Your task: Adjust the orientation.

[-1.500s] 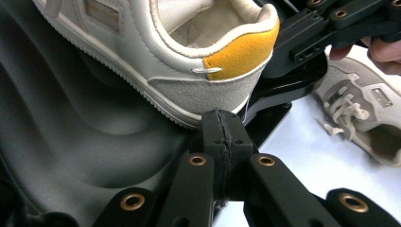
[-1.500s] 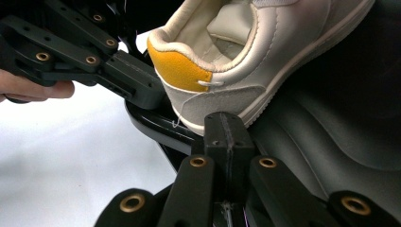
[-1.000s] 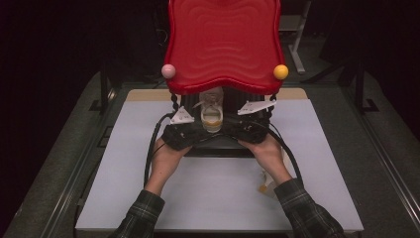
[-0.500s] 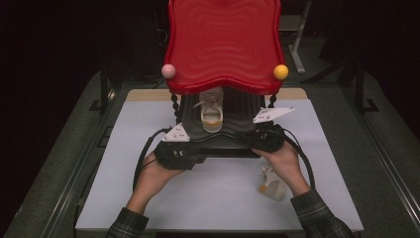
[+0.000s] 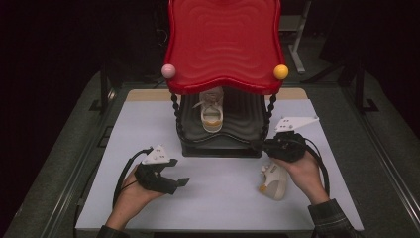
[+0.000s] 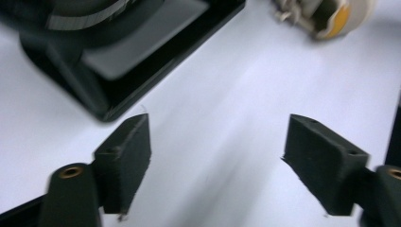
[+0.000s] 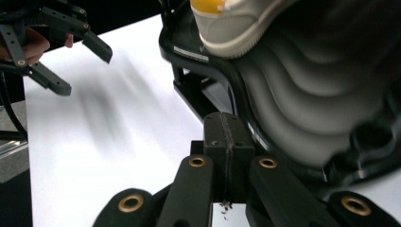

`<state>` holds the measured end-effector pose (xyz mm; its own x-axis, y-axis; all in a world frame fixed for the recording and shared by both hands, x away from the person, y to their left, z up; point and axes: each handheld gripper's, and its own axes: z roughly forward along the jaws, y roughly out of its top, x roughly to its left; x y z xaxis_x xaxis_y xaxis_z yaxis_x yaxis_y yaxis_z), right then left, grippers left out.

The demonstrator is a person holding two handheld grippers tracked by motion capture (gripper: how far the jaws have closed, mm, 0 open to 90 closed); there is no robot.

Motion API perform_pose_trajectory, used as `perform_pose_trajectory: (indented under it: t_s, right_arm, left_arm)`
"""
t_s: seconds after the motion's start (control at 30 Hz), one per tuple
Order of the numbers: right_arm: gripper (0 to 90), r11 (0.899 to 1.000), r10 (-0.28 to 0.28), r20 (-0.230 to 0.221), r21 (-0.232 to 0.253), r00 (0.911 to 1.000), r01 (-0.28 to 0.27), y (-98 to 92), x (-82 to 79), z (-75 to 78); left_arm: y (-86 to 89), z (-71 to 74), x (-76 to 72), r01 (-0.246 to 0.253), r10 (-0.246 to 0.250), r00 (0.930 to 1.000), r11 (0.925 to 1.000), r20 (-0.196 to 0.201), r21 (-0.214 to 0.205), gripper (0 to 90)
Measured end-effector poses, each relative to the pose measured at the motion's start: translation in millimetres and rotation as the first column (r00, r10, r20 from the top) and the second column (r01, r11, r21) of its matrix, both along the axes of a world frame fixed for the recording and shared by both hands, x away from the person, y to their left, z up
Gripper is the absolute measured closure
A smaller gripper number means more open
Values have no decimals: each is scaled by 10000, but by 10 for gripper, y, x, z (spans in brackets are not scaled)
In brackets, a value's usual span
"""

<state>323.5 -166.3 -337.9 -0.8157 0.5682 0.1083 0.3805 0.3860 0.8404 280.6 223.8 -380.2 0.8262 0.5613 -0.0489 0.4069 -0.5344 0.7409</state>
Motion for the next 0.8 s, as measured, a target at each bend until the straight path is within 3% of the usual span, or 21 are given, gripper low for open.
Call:
perform_pose_trajectory:
  t_s: [0.17, 0.3, 0.47, 0.57, 0.73, 0.8]
  right_arm:
    - [894, 9998, -155, -211, -114, 9997, 152, -162, -83, -86]
    - [895, 9990, -398, -313, -230, 9987, 391, -300, -144, -149]
    - [895, 9964, -776, -458, -365, 9959, 760, -472, -213, -225]
    - [894, 9942, -979, -592, -496, 9934, 951, -565, -250, -288]
    - [894, 9897, -1279, -840, -752, 9882, 1217, -681, -302, -399]
    - [894, 9882, -1374, -905, -804, 9864, 1302, -718, -316, -432]
  left_arm:
    - [202, -216, -62, -409, 409, 9992, 9962, 24, 771, 158]
    - [338, -395, -85, -689, 667, 9976, 9862, 201, 1505, 150]
    - [489, -597, -52, -899, 883, 9959, 9759, 168, 1990, 144]
    - [596, -664, -3, -888, 906, 9958, 9901, -123, 1087, 131]
    - [652, -716, -20, -793, 781, 9967, 9949, 214, 623, 131]
    - [650, -717, -22, -796, 784, 9967, 9948, 222, 638, 131]
